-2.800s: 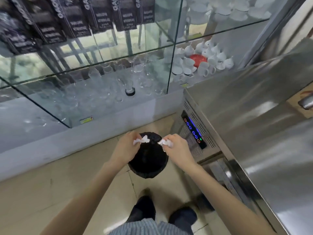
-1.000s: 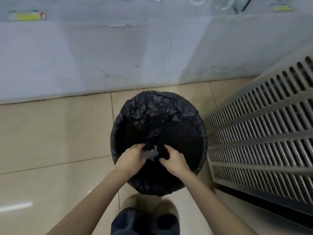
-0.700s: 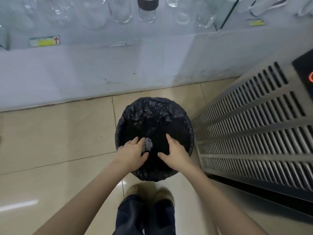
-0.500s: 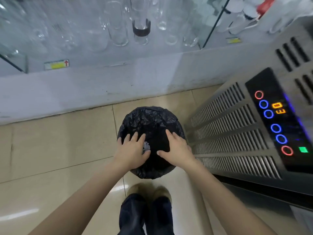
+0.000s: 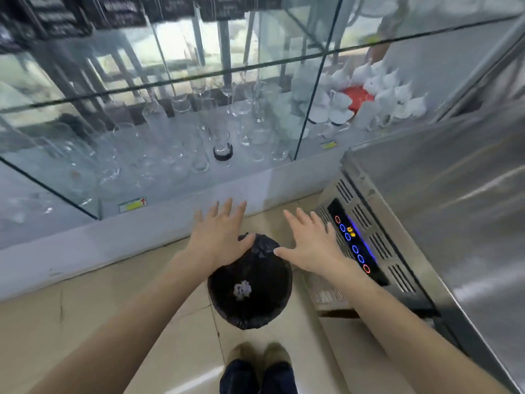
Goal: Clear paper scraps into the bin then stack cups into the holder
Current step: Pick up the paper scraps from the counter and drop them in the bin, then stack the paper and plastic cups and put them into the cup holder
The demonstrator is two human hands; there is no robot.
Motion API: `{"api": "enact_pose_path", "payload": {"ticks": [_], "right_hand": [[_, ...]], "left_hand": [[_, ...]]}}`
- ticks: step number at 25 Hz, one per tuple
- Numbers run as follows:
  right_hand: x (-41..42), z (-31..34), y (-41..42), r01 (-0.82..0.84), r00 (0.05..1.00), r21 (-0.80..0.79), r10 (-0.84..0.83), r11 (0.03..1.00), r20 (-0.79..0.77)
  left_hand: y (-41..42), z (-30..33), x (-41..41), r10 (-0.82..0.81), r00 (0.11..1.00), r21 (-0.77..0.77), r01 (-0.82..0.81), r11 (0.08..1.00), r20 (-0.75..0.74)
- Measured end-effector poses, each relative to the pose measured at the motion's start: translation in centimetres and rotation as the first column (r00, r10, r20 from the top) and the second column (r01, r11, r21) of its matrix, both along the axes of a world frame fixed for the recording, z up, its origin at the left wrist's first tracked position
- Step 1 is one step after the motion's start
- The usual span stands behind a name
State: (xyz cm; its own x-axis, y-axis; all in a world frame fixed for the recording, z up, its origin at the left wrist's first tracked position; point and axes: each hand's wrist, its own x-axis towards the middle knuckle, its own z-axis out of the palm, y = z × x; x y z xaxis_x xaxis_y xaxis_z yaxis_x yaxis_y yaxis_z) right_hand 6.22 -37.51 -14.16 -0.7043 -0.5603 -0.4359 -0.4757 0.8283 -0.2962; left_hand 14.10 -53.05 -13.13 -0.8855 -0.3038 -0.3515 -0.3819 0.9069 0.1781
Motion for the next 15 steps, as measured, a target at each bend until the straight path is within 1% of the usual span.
{"api": "enact_pose_path", "payload": {"ticks": [2, 5, 7, 10, 15], "right_hand": [[-0.2, 3.6, 0.4, 0.003, 0.999, -0.024, -0.004, 1.0, -0.035], [-0.2, 8.2, 0.9, 0.008, 0.993, -0.078, -0.017, 0.997, -0.117], [0.0, 11.0, 1.5, 0.031, 0.983, -0.132, -0.054, 0.991, -0.174], [0.4, 14.2, 2.7, 0.051, 0.961, -0.19, -0.1, 0.98, -0.26], [1.0, 18.3, 6.0, 0.126, 0.905, -0.243, -0.211, 0.962, -0.369]], "left_hand": [[-0.2, 3.8, -0.5, -0.002, 0.998, -0.02, 0.001, 1.0, -0.067], [-0.4, 8.7, -0.8, -0.043, 0.993, -0.057, 0.036, 0.998, -0.113], [-0.3, 11.5, -1.0, -0.076, 0.983, -0.072, 0.065, 0.995, -0.166], [0.4, 14.9, -1.2, -0.12, 0.957, -0.073, 0.104, 0.992, -0.263], [3.0, 19.4, -2.3, -0.247, 0.895, -0.103, 0.225, 0.969, -0.372]]}}
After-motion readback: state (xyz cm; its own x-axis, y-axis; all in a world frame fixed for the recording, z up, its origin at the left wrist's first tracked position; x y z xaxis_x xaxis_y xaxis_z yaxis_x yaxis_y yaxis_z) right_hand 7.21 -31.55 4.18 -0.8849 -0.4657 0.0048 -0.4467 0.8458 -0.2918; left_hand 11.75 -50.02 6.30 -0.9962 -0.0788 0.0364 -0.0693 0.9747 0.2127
